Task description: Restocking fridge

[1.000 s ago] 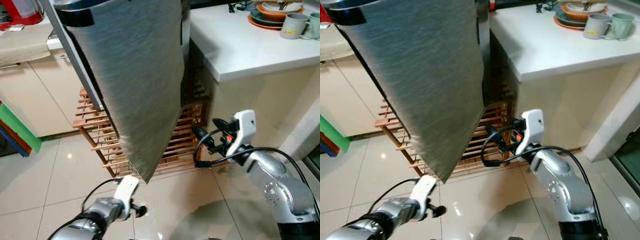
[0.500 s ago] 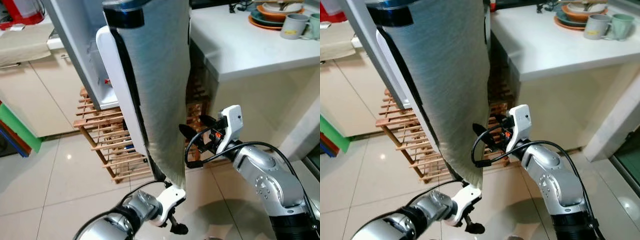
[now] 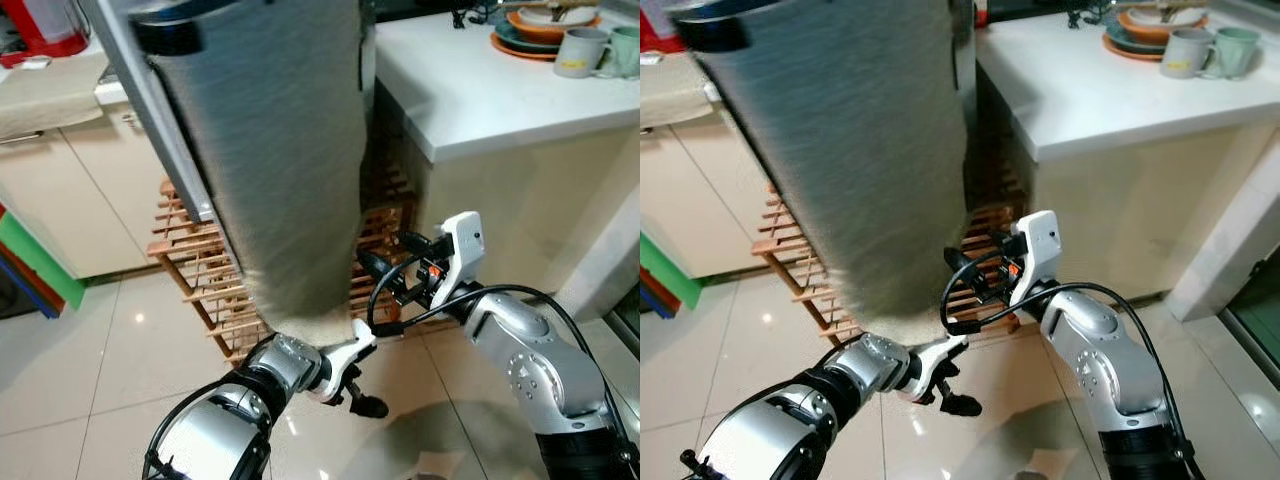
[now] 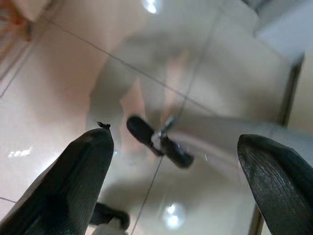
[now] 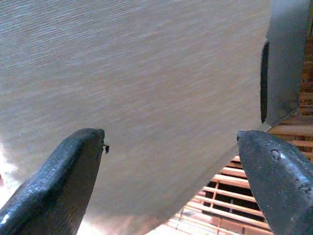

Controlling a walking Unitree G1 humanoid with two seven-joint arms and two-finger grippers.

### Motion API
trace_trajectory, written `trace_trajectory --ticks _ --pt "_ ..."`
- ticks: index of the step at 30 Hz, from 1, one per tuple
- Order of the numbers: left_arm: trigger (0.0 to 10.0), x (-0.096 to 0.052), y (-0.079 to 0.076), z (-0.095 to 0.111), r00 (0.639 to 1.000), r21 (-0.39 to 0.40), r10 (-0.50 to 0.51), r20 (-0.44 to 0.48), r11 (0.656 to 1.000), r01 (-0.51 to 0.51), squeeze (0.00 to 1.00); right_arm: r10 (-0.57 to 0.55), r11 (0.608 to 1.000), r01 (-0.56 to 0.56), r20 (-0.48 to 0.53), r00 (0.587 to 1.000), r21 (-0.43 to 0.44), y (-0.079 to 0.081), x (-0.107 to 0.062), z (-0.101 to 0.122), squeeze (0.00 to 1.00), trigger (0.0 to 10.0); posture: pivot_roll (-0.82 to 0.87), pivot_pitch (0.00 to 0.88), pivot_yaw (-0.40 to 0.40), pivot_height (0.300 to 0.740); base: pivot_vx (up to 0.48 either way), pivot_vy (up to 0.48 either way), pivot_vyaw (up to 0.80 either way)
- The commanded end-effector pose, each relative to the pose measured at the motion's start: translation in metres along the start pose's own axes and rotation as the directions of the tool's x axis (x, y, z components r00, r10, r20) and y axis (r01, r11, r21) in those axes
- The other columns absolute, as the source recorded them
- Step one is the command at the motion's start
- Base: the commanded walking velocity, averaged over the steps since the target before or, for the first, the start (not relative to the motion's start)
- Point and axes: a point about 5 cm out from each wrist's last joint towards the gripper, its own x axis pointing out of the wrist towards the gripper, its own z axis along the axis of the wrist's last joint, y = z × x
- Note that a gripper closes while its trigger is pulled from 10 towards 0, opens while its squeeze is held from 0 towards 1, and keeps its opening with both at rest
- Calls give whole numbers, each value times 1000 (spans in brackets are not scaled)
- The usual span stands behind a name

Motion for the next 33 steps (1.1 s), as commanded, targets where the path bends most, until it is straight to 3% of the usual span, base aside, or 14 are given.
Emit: trace_trajectory --ticks 1,6,10,13,15,17,20,22,26,28,29,31,32,33 --pt "10000 -7 11 1 995 -73 87 42 994 -84 0 32 999 -32 16 999 -11 6 4 6 0 10000 -191 0 123 736 0 0 0" --pt "10000 -30 41 -4 951 -185 289 113 946 -266 0 40 999 -40 11 999 -4 8 4 3 0 10000 -171 0 117 736 0 0 0" --pt "10000 -61 72 -16 872 -249 470 138 868 -429 0 39 999 -39 2 999 3 8 2 -1 0 10000 -164 0 110 736 0 0 0" --pt "10000 -113 108 -45 700 -280 708 86 692 -665 0 35 999 -35 -8 999 17 7 0 -4 0 10000 -137 0 92 736 0 0 0" --pt "10000 -118 110 -47 709 -278 695 120 709 -648 0 33 999 -33 -19 999 23 6 -1 -7 0 10000 -128 0 86 736 0 0 0" --pt "10000 -105 99 -35 778 -246 595 200 800 -548 0 31 999 -30 -29 999 27 5 -3 -10 0 10000 -121 0 84 736 0 0 0" --pt "10000 -98 92 -30 805 -227 544 237 837 -498 0 29 999 -29 -32 999 28 5 -3 -11 0 10000 -120 0 83 736 0 0 0" --pt "10000 -84 68 -8 839 -86 404 363 912 -402 0 -3 1000 4 -29 1000 23 2 -4 -13 0 10000 -119 0 83 736 0 0 0" --pt "10000 -81 59 0 838 -30 360 409 924 -382 0 -21 1000 21 -25 999 21 1 -4 -13 0 10000 -119 0 83 736 0 0 0" --pt "10000 -104 49 37 677 61 375 633 848 -527 0 -140 990 139 24 990 10 -6 -3 -13 0 10000 -123 0 85 736 0 0 0" --pt "10000 -125 41 59 549 44 372 749 798 -601 0 -200 980 200 50 979 -3 -9 -4 -13 0 10000 -122 0 86 736 0 0 0" --pt "10000 -156 30 85 357 -40 370 858 741 -670 0 -306 950 311 91 948 -37 -15 -5 -13 0 10000 -117 0 87 736 0 0 0" --pt "10000 -156 30 85 357 -40 370 858 741 -670 0 -306 950 311 91 948 -37 -15 -5 -13 0 10000 -117 0 87 736 0 0 0" --pt "10000 -164 27 91 296 -82 381 876 722 -687 0 -353 931 360 107 929 -52 -19 -6 -12 0 10000 -116 0 88 736 0 0 0"
